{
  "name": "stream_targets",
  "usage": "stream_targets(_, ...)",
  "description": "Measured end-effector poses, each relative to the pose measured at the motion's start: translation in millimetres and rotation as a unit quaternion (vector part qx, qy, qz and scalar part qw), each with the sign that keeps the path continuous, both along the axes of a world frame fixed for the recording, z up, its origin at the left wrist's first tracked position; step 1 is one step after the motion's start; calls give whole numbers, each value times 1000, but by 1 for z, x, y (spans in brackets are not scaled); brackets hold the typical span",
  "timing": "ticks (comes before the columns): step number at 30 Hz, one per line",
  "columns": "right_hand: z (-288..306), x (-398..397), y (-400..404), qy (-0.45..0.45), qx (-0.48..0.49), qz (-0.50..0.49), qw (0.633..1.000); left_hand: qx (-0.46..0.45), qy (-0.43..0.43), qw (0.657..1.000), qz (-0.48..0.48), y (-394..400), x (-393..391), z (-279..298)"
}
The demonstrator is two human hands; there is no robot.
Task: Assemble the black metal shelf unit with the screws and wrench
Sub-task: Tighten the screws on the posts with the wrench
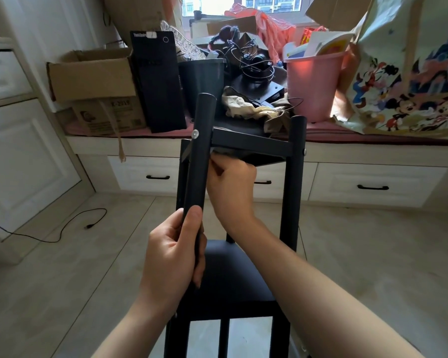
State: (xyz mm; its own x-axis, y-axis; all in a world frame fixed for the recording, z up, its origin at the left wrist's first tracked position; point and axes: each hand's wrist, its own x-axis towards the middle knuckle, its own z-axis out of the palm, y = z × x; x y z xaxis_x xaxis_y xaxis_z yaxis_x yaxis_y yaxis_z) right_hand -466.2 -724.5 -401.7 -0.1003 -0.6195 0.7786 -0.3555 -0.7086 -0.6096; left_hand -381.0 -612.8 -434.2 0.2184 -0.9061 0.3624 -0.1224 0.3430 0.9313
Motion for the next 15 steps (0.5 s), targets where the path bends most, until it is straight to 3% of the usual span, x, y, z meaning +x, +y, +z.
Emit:
stream_targets(6, 0, 1, -1, 14, 18, 14, 1000, 2, 3, 1000, 4, -1, 2, 0)
stream_targets(15, 4, -36, 34, 102, 167, 78, 978, -13, 2, 1000, 5, -6, 6, -1)
